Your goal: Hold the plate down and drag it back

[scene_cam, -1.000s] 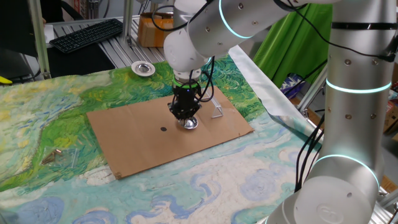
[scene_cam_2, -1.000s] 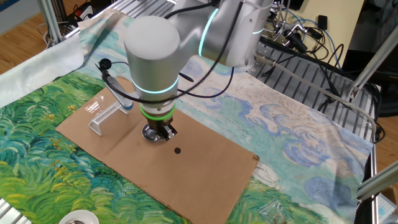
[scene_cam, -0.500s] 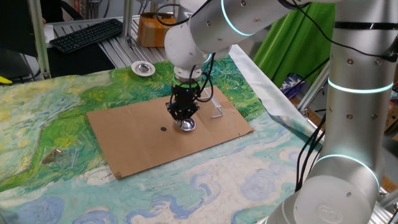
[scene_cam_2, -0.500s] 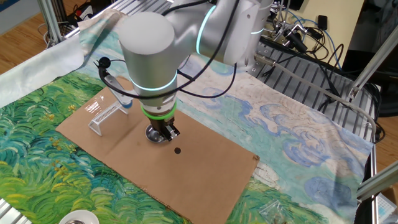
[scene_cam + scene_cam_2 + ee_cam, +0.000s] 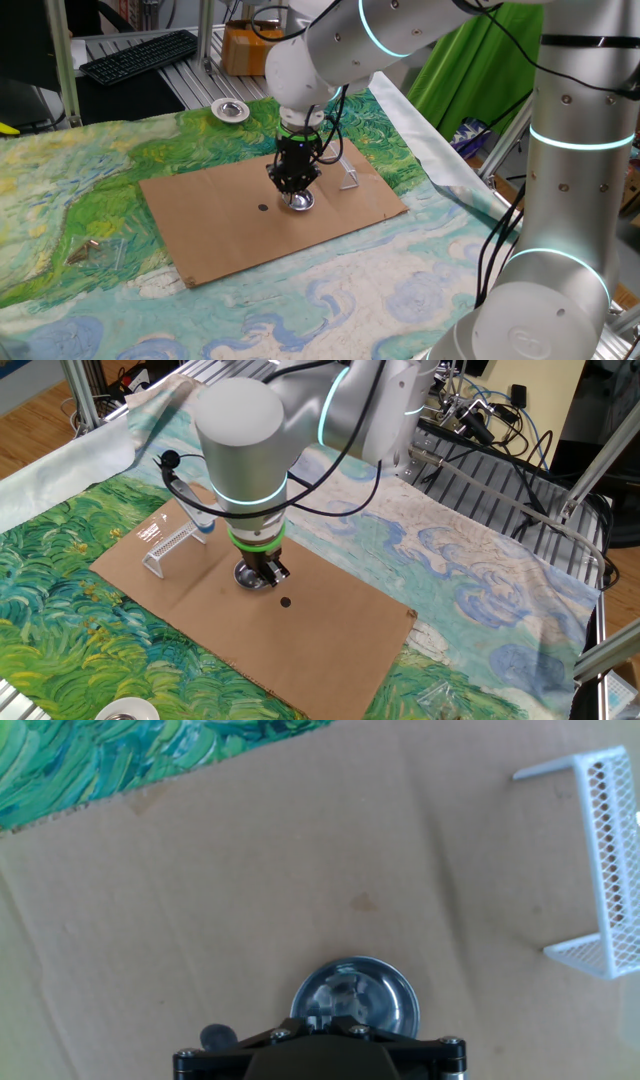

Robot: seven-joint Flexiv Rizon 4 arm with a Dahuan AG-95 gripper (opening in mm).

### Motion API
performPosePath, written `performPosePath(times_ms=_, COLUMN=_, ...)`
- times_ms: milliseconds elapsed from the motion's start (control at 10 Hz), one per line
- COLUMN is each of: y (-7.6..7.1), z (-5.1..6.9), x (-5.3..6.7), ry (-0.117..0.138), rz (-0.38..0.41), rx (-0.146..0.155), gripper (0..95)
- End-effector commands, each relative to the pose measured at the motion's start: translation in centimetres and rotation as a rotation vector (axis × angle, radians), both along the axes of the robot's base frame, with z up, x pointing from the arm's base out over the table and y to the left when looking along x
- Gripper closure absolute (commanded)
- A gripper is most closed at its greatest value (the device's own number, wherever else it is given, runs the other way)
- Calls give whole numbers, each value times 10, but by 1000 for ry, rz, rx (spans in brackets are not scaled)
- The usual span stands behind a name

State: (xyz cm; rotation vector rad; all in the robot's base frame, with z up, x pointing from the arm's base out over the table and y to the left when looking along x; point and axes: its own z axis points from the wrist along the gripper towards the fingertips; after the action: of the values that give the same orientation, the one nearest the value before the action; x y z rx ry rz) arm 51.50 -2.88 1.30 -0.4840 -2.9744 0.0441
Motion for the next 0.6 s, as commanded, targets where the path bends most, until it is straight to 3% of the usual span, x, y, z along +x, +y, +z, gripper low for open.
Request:
performPosePath(times_ms=100, y=-2, z=2, x=-1, ry=-6, rz=6, rx=-10, gripper=950)
performPosePath(times_ms=400, y=-17, z=5, x=-5, ry=-2, rz=35, rx=-12, gripper=950)
performPosePath(times_ms=600, y=-24, z=2, x=-8, ry=-17, rz=39, rx=-5, gripper=950)
